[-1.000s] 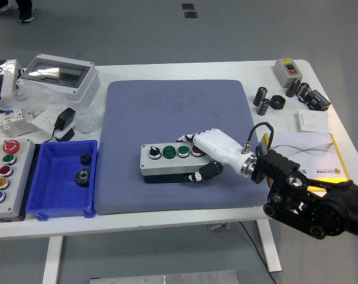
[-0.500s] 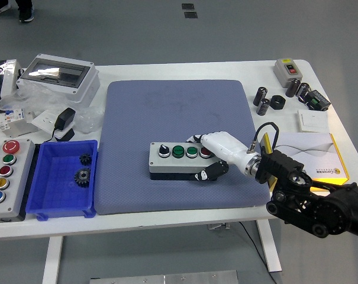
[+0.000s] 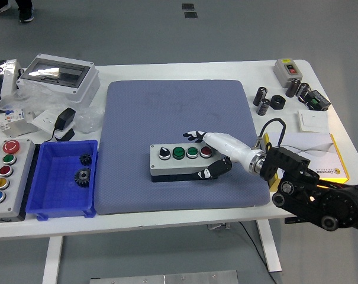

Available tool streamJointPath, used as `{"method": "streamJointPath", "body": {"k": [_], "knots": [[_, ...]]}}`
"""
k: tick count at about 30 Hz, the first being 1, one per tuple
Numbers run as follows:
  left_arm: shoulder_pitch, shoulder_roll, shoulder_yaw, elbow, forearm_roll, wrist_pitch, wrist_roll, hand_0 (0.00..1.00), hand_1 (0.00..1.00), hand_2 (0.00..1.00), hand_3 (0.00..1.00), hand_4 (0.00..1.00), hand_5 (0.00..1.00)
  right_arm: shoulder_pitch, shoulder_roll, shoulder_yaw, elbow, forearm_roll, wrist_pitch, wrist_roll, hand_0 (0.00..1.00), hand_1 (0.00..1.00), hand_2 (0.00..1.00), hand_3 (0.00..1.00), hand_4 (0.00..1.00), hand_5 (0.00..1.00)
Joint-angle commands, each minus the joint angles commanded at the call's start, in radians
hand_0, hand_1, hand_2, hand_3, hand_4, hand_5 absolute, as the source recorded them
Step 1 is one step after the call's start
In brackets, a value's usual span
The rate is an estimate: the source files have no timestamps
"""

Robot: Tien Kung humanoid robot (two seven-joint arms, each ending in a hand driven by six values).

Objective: Pick up the button,place it on the desk,press the button,press the button

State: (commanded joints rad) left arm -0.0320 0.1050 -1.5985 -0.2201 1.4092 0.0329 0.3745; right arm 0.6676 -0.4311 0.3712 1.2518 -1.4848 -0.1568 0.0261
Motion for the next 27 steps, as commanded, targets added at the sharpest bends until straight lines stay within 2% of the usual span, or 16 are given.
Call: {"method": "streamJointPath", "body": {"k": [4, 5, 14, 27], "knots": [[0.002, -0.001, 0.000, 0.000, 0.001, -0.001, 0.000, 0.687, 0.640, 0.624, 0.678, 0.718, 0.460, -0.002, -0.007, -0.003, 0.010, 0.016, 0.009, -0.002, 0.908, 0.872, 0.892, 0.975, 0.453, 0.028], [0.003, -0.001, -0.001, 0.000, 0.002, -0.002, -0.001, 0.687, 0.639, 0.623, 0.675, 0.718, 0.458, -0.002, -0.010, -0.003, 0.014, 0.027, 0.014, -0.002, 0.908, 0.870, 0.894, 0.976, 0.484, 0.046], [0.004, -0.001, -0.001, 0.000, 0.002, -0.003, -0.002, 0.687, 0.640, 0.621, 0.674, 0.716, 0.455, 0.006, -0.050, 0.012, 0.051, 0.162, 0.072, -0.004, 0.907, 0.868, 0.895, 0.981, 0.502, 0.060], [0.004, 0.000, -0.002, 0.000, 0.004, -0.007, -0.003, 0.686, 0.640, 0.620, 0.671, 0.720, 0.445, 0.042, -0.068, -0.061, 0.037, 0.098, 0.052, -0.006, 0.905, 0.870, 0.901, 0.992, 0.525, 0.090]]}}
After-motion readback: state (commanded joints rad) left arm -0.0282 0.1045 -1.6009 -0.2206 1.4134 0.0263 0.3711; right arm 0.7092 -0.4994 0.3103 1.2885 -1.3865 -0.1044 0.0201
